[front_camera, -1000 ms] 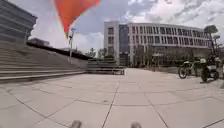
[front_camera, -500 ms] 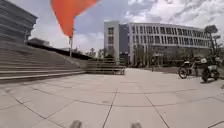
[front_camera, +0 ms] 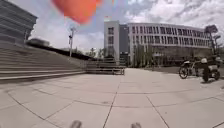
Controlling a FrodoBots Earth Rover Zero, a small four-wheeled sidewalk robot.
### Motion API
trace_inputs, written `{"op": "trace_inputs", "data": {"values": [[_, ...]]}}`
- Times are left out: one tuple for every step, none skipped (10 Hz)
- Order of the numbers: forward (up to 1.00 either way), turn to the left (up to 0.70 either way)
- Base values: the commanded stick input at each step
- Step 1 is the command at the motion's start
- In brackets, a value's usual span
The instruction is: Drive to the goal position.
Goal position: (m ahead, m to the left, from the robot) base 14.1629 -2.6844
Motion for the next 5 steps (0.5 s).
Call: {"op": "trace_inputs", "data": {"values": [[0.99, 0.06], [0.98, 0.05], [0.94, -0.01], [0.94, -0.29], [0.94, -0.37]]}}
